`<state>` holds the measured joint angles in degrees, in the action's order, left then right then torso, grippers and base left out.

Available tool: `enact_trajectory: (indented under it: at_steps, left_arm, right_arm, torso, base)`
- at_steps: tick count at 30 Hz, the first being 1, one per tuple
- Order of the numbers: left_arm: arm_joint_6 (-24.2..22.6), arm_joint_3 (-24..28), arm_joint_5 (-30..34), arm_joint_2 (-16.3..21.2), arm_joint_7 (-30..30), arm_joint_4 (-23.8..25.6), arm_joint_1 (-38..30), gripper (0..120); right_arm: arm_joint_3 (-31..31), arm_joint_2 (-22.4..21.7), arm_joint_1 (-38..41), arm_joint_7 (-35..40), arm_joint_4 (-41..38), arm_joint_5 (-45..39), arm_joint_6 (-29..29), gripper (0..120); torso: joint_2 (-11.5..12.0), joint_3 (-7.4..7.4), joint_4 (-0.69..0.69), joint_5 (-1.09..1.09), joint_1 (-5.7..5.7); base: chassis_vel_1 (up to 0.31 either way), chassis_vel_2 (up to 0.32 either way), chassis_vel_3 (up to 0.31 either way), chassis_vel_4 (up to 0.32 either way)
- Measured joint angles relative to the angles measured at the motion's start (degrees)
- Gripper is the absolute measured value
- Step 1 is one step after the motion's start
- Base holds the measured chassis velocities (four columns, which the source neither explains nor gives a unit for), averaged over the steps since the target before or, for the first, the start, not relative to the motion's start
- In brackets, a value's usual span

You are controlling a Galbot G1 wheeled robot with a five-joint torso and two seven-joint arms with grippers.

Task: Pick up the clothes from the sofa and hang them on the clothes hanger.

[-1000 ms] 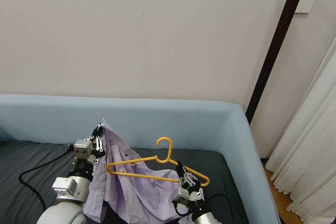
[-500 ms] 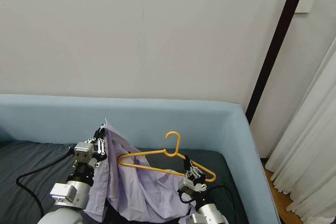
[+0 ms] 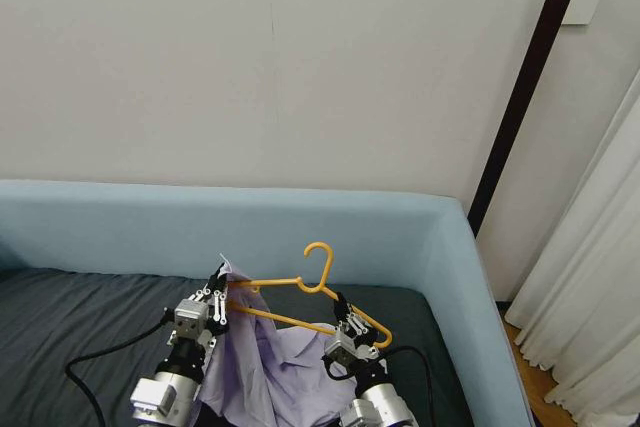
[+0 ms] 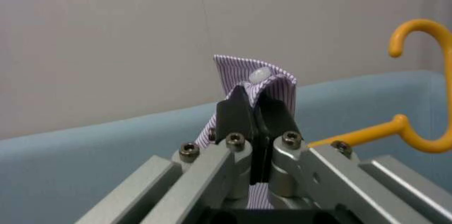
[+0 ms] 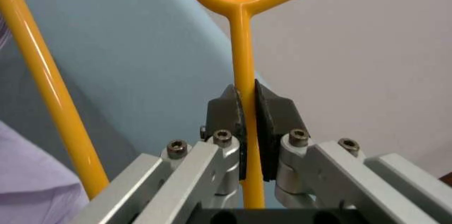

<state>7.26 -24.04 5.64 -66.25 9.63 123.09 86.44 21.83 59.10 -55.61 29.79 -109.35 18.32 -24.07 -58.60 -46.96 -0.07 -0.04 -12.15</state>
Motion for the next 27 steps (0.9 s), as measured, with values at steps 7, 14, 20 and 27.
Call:
enact_trajectory:
  at_steps: [7,14,20,27]
  left_arm:
    - [1.6,2.1,-3.1,-1.0,-1.8,-1.0,1.7,0]
    - [2.7,2.7,-4.0,-1.9,-3.3,0.4,2.3,0]
    - [5.6,4.1,-6.8,-2.8,-5.9,-0.9,3.7,0]
    - [8.1,6.0,-10.8,-4.3,-6.5,-3.9,5.5,0]
  right_arm:
    - [1.0,-1.4,2.1,-0.2,1.1,-4.8,-4.0,3]
    - [2.3,-1.8,2.9,-0.8,2.5,-6.0,-6.6,3]
    - [3.7,-0.9,3.8,-0.9,3.0,-7.0,-6.6,3]
    - [3.3,1.0,5.7,0.2,2.3,-8.9,-3.7,3]
  torso:
    - [0.0,0.00,0.00,0.00,0.00]
    - [0.0,0.00,0.00,0.00,0.00]
    - [0.0,0.00,0.00,-0.01,0.00]
    - [0.0,0.00,0.00,0.00,0.00]
  base:
    - [0.000,0.000,0.000,0.000]
    - [0.000,0.000,0.000,0.000]
    - [0.000,0.000,0.000,0.000]
    - [0.000,0.000,0.000,0.000]
